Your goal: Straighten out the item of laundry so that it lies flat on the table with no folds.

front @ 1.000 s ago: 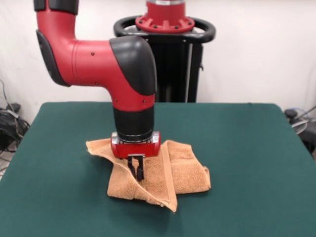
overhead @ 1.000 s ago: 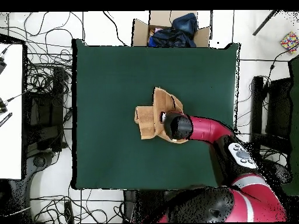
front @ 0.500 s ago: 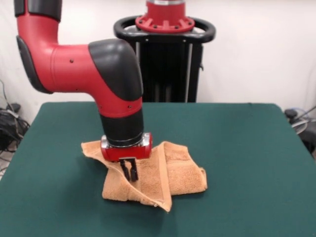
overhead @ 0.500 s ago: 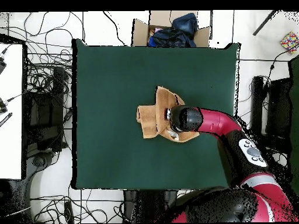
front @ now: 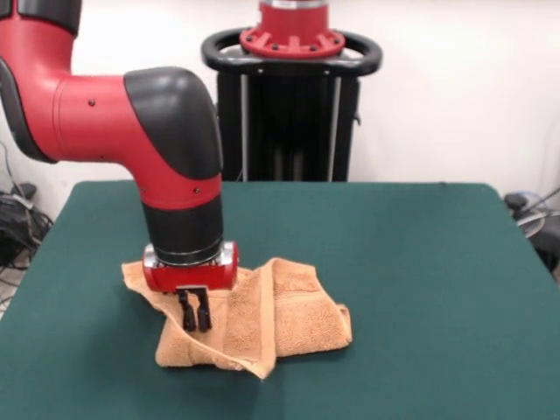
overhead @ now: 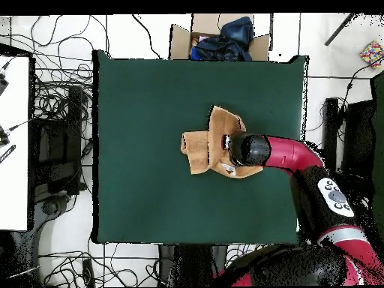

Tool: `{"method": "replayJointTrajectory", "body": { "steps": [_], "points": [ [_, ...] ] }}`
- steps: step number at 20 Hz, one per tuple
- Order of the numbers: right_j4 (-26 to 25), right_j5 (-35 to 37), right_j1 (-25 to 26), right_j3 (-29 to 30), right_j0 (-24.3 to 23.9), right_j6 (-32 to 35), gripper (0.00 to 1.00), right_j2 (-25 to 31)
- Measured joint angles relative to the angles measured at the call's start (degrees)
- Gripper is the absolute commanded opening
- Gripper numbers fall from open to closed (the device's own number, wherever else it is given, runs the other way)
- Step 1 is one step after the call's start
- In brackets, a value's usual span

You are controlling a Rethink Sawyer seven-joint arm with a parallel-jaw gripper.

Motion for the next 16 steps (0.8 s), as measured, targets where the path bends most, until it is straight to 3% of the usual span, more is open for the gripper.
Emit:
{"method": "replayJointTrajectory", "body": {
  "steps": [8,16],
  "points": [
    [-3.6,0.0,-2.7,-1.4,0.2,0.0,0.0,0.0],
    [-3.7,0.0,-5.7,-3.2,0.1,0.0,0.0,0.4]
  ]
}}
